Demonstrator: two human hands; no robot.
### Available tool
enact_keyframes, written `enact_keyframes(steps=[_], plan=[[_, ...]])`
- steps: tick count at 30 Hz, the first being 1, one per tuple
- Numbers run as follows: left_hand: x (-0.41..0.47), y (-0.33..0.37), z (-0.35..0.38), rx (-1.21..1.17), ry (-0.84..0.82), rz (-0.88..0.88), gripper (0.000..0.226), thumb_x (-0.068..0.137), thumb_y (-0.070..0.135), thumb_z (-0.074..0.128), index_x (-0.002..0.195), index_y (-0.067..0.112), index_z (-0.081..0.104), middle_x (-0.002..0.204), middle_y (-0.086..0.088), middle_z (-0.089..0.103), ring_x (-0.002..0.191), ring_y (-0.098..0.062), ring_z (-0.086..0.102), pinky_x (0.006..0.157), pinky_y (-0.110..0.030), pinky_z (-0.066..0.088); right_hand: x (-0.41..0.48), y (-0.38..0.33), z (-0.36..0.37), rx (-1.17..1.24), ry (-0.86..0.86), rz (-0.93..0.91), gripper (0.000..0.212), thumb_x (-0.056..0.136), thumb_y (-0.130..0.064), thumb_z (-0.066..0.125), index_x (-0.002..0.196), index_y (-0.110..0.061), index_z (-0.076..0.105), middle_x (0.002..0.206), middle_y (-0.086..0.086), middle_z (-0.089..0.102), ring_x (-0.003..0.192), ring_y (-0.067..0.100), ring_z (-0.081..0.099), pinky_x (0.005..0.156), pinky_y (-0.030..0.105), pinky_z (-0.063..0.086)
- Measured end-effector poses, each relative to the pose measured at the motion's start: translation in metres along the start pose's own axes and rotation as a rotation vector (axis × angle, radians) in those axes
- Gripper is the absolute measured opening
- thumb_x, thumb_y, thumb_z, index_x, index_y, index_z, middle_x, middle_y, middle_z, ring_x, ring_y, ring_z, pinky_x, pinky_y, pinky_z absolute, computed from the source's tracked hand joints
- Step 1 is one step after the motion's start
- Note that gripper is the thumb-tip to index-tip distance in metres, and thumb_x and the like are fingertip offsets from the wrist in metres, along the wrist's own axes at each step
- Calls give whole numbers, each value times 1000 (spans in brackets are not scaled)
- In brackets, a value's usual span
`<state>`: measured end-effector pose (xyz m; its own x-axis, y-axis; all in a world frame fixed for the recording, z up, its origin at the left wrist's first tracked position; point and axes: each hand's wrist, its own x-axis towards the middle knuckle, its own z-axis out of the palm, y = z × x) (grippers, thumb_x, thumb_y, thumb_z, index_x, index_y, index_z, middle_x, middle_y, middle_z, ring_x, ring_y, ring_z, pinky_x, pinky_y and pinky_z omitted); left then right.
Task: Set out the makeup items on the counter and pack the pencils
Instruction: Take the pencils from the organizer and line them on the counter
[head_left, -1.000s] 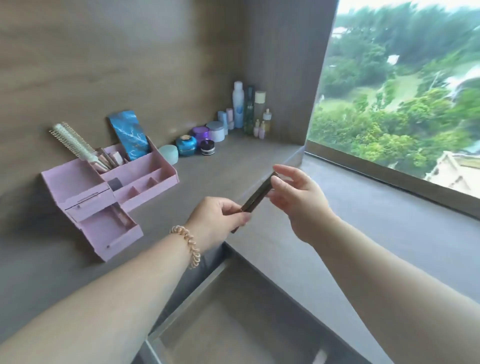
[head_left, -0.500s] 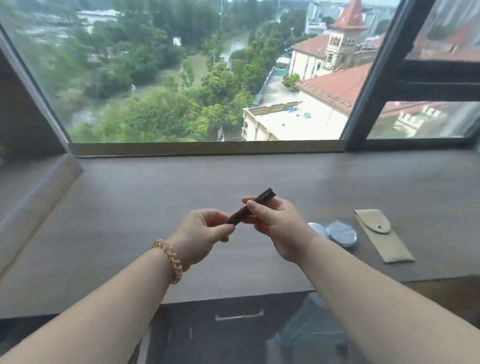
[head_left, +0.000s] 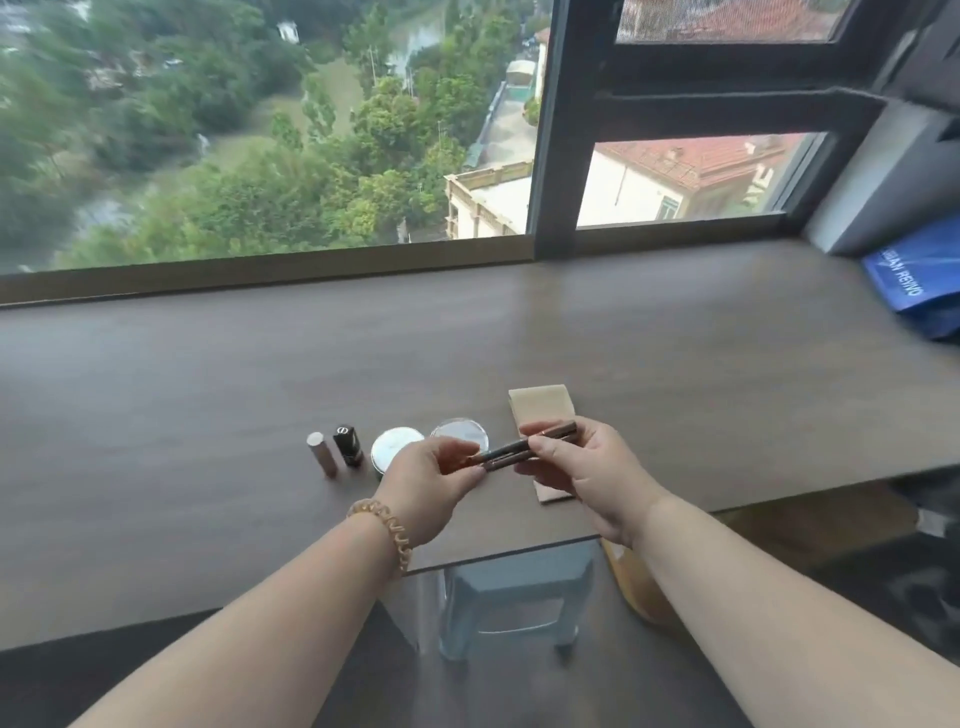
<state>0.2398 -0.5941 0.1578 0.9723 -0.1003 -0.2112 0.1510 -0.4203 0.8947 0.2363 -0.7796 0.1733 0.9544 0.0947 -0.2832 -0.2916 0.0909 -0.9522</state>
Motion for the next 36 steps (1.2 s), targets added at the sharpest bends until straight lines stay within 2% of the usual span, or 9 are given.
enact_keyframes(steps=[4, 7, 9, 13, 16, 22, 28, 32, 36], plan=[[9, -10, 17, 156, 116, -64, 36, 83, 22, 67, 118, 20, 60, 102, 2, 63, 91, -10, 59, 90, -29, 47, 28, 19, -19, -135, 120, -159, 28, 87, 0, 60, 88, -26, 69, 89, 1, 70, 83, 14, 69, 75, 18, 51], [13, -25, 19, 235, 122, -99, 35, 82, 22, 65, 117, 20, 62, 102, 3, 64, 90, -9, 59, 88, -25, 46, 45, 39, -18, -530, 150, -344, 29, 85, -3, 62, 96, -29, 70, 92, -10, 70, 87, 2, 63, 79, 6, 42], [16, -36, 20, 299, 121, -90, 35, 83, 23, 64, 117, 22, 61, 112, 3, 64, 99, -11, 58, 91, -24, 43, 56, 55, -18, -787, 126, -538, 32, 81, 4, 60, 103, -15, 71, 100, 3, 71, 93, 8, 63, 84, 7, 40], [29, -53, 21, 482, 127, 24, 44, 83, 27, 63, 127, 25, 54, 122, 2, 56, 118, -16, 49, 102, -33, 36, 74, 75, -15, -1112, 42, -700, 41, 65, 13, 69, 101, -5, 70, 104, 20, 70, 98, 30, 68, 94, 58, 44], [38, -60, 24, 677, 103, 86, 52, 83, 33, 58, 133, 31, 45, 139, 7, 44, 130, -16, 35, 105, -35, 25, 85, 83, -16, -1317, 9, -765, 46, 52, 13, 77, 94, -4, 72, 98, 19, 71, 87, 29, 70, 84, 74, 36], [47, -70, 34, 858, 15, 98, 65, 83, 36, 52, 142, 33, 25, 153, 10, 24, 140, -13, 16, 107, -38, 14, 94, 96, -16, -1475, -92, -756, 53, 48, 6, 80, 99, 0, 70, 110, 25, 66, 98, 38, 66, 89, 70, 32], [49, -73, 36, 863, 46, 110, 65, 83, 34, 51, 142, 33, 25, 153, 9, 24, 140, -13, 16, 105, -38, 12, 91, 101, -24, -1531, -227, -530, 71, 79, -46, 60, 140, -18, 37, 154, 8, 27, 142, 22, 23, 110, 45, -14], [48, -72, 37, 849, 40, 100, 65, 82, 33, 51, 142, 34, 25, 154, 8, 24, 141, -14, 15, 106, -39, 12, 84, 101, -25, -1551, -226, -510, 70, 81, -51, 54, 142, -25, 32, 157, 2, 19, 145, 19, 11, 111, 50, -14], [44, -66, 34, 848, 54, 98, 65, 82, 34, 52, 141, 33, 25, 153, 6, 24, 140, -14, 16, 105, -39, 12, 77, 91, -24, -1506, -143, -569, 62, 81, -48, 57, 136, -24, 43, 151, 2, 33, 143, 22, 21, 113, 50, -8]])
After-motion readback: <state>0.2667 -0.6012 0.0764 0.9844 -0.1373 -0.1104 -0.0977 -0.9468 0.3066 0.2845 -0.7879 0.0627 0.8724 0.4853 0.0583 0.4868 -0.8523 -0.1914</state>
